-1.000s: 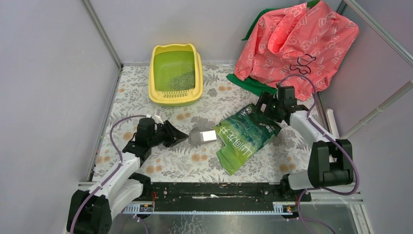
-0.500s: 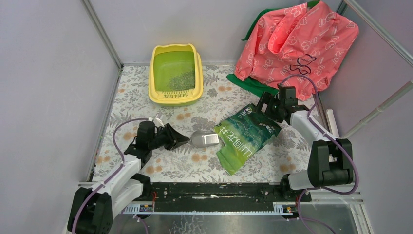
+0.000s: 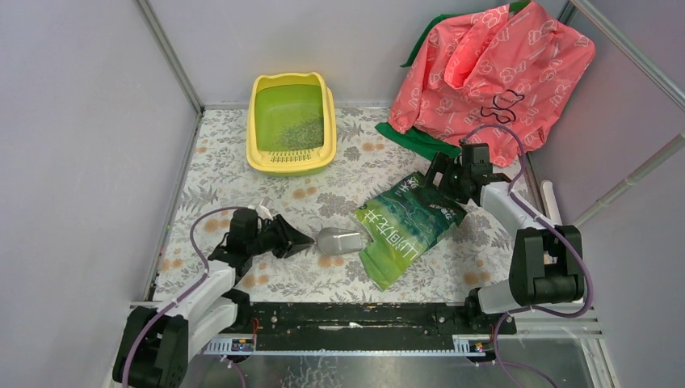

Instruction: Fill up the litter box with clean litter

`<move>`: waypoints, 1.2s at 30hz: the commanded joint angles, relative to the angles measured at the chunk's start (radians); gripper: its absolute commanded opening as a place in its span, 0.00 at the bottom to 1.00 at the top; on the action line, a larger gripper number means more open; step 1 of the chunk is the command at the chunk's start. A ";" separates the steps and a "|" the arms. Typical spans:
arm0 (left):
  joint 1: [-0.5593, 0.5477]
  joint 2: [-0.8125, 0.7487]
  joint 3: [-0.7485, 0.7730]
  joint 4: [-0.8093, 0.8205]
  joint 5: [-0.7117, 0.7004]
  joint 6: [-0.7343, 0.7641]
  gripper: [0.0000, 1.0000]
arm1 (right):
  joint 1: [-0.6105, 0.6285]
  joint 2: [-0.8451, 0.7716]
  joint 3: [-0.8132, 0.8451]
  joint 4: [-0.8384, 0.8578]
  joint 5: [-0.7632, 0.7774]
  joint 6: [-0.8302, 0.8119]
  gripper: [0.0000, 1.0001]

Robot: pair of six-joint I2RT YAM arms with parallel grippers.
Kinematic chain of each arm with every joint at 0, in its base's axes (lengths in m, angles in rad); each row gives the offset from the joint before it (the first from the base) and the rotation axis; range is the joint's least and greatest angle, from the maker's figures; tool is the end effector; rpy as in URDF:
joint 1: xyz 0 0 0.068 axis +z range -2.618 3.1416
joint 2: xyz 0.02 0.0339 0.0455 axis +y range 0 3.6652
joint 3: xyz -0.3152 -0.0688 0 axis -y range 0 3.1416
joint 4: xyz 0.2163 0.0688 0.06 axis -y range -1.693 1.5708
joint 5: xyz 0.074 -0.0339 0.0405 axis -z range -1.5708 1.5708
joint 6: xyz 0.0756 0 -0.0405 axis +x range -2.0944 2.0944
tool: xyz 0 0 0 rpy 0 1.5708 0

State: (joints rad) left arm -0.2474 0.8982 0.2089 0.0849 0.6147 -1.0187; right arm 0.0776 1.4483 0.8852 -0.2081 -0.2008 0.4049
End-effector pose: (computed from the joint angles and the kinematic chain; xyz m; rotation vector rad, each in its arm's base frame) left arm 0.1255 -0.0767 0.1916 -0.5238 2.3357 -1.3372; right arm 0.3005 0.0385 0.2584 0.2865 2.3542 0.4710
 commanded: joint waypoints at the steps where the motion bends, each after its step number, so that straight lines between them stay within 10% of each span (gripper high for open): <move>1: 0.006 0.019 -0.015 0.143 0.045 -0.033 0.00 | -0.008 0.003 0.009 0.032 0.004 0.002 1.00; 16: 0.005 0.190 -0.080 0.493 0.082 -0.174 0.00 | -0.012 0.017 0.003 0.041 0.000 0.005 1.00; 36: -0.063 0.266 -0.026 0.541 -0.075 -0.175 0.00 | -0.012 0.069 0.009 0.067 -0.019 0.021 1.00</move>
State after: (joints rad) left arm -0.2638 1.1297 0.1665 0.4599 0.5819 -1.1530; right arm 0.0711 1.5017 0.8848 -0.1772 -0.2028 0.4160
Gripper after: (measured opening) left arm 0.327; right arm 0.995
